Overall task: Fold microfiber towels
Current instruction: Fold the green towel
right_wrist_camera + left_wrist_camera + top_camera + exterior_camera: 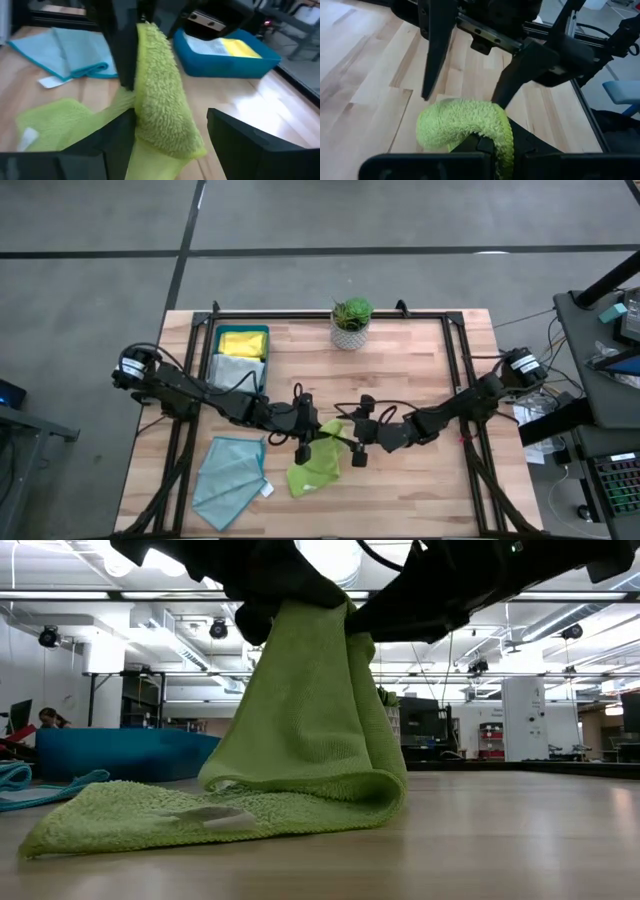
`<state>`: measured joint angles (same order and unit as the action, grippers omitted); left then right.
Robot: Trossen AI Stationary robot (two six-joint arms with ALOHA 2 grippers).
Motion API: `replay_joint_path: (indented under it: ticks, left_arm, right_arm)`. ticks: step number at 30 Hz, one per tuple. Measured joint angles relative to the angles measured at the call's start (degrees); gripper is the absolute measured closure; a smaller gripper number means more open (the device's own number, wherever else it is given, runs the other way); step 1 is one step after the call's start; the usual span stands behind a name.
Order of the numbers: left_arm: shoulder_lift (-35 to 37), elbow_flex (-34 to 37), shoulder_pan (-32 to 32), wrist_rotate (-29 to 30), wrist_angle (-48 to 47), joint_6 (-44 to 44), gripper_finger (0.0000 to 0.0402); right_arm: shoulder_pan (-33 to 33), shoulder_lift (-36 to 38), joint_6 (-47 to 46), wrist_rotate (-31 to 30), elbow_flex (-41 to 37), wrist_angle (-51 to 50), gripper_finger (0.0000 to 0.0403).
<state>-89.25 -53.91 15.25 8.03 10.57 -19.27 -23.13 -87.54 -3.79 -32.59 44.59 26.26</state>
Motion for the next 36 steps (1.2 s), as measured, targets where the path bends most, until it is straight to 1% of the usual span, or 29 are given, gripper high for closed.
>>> replay_joint_path:
  ticks: [3, 6, 9, 13, 14, 15, 18, 20, 23, 26, 30, 34, 36]
  left_arm:
    - [0.0, 0.0, 0.0, 0.0, 0.0, 0.0, 0.0402]
    - [0.0, 0.0, 0.0, 0.0, 0.0, 0.0, 0.0402]
    - [0.0, 0.0, 0.0, 0.0, 0.0, 0.1, 0.0402]
    - [0.0, 0.0, 0.0, 0.0, 0.0, 0.1, 0.0402]
    - [0.0, 0.0, 0.0, 0.0, 0.0, 0.1, 0.0402]
    - [0.0, 0.0, 0.0, 0.0, 0.0, 0.1, 0.0402]
    - [0.0, 0.0, 0.0, 0.0, -0.4, 0.1, 0.0402]
    - [0.0, 0.1, 0.0, 0.1, -0.4, 0.2, 0.0402]
    - [0.0, 0.9, 0.0, 0.3, -0.2, 0.3, 0.0402]
    - [-1.7, 1.1, 0.0, 0.3, -0.1, 0.3, 0.0402]
    - [-6.0, 1.1, 0.0, 0.2, 1.9, 0.1, 0.0402]
    - [-9.9, 1.0, -0.2, 0.5, 2.8, 0.2, 0.0402]
    - [-11.4, 1.1, -0.5, 1.6, 2.3, 0.2, 0.0402]
  right_arm:
    - [0.1, -0.4, -0.1, -0.5, 0.2, -0.2, 0.0175]
    - [0.2, -0.3, -0.7, -0.6, 0.2, -0.5, 0.0207]
    - [0.2, 0.1, -0.6, -0.6, 0.2, -0.7, 0.0261]
    - [0.1, 0.4, 0.5, -0.4, 0.2, -0.8, 0.0358]
    - [0.1, 0.7, 1.5, -0.4, 0.2, -1.0, 0.0376]
    - [-0.1, 1.3, 2.0, -0.4, 0.2, -1.6, 0.0383]
    - [-0.2, 4.1, 2.2, -0.3, 0.9, -5.0, 0.0391]
    - [-0.3, 6.3, 1.7, 0.0, 1.9, -10.1, 0.0393]
    - [-0.2, 9.6, -2.1, 1.1, 4.1, -20.8, 0.0393]
    - [-0.2, 11.2, -6.4, 2.7, 5.5, -27.4, 0.0394]
    - [-0.3, 11.4, -9.5, 2.9, 5.6, -29.1, 0.0394]
    - [-0.3, 10.9, -9.8, 2.9, 5.4, -29.2, 0.0394]
    - [-0.3, 10.8, -9.8, 2.8, 5.4, -29.4, 0.0394]
